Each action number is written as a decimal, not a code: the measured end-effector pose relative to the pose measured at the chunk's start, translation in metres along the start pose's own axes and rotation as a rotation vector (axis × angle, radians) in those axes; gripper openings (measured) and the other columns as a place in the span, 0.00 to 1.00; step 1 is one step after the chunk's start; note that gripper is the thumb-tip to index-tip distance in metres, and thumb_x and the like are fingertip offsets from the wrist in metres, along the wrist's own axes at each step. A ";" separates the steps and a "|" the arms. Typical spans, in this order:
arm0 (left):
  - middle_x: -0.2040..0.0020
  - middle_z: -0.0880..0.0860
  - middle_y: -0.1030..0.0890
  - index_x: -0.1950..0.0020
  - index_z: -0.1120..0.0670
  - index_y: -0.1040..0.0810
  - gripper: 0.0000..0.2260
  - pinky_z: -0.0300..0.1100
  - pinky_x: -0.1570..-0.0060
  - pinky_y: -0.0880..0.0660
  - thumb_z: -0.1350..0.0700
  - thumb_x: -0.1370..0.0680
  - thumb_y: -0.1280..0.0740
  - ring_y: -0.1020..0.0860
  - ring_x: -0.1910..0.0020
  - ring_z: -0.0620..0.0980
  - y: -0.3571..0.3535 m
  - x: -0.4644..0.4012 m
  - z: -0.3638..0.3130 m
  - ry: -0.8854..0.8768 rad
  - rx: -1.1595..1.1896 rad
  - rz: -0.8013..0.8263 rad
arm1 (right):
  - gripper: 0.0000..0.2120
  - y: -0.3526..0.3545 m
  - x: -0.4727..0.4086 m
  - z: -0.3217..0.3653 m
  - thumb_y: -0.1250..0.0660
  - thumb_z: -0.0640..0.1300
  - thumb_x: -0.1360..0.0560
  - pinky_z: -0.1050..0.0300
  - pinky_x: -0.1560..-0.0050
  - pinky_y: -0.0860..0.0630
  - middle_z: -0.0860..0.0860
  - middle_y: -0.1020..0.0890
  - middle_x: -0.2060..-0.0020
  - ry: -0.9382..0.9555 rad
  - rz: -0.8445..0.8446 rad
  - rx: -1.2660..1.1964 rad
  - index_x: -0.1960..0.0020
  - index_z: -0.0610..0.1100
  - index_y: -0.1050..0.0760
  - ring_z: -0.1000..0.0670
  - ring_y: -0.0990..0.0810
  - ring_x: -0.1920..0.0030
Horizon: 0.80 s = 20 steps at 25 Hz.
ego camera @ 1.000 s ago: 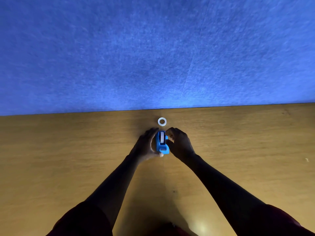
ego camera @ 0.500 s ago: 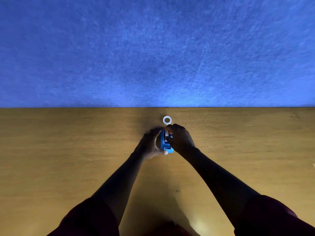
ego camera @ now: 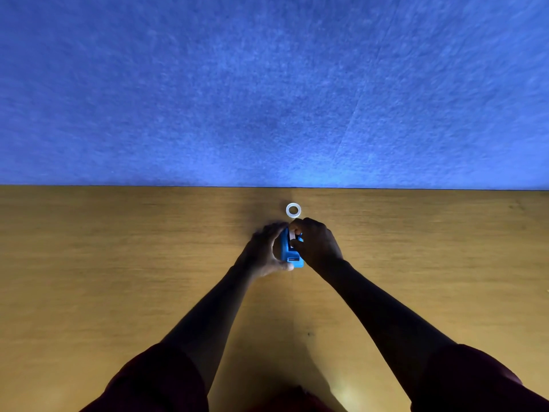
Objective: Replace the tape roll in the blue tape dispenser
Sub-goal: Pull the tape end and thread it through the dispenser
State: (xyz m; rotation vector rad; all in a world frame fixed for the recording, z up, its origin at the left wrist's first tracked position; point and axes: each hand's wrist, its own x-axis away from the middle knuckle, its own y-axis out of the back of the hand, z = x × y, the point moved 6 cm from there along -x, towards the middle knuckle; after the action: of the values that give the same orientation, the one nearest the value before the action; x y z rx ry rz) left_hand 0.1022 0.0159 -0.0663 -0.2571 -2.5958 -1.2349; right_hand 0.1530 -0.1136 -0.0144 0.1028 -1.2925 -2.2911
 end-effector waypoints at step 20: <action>0.22 0.46 0.36 0.21 0.43 0.42 0.48 0.45 0.38 0.30 0.47 0.35 0.18 0.35 0.26 0.55 -0.001 0.000 0.002 0.001 0.023 -0.015 | 0.11 -0.001 0.000 0.002 0.29 0.42 0.25 0.49 0.54 0.18 0.48 0.18 0.51 0.039 0.010 0.025 0.43 0.44 0.23 0.49 0.18 0.53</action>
State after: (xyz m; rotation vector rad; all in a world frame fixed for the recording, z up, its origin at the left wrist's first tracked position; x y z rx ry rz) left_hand 0.1015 0.0169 -0.0679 -0.2333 -2.6142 -1.2084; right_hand 0.1522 -0.1120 -0.0143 0.1487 -1.2990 -2.2545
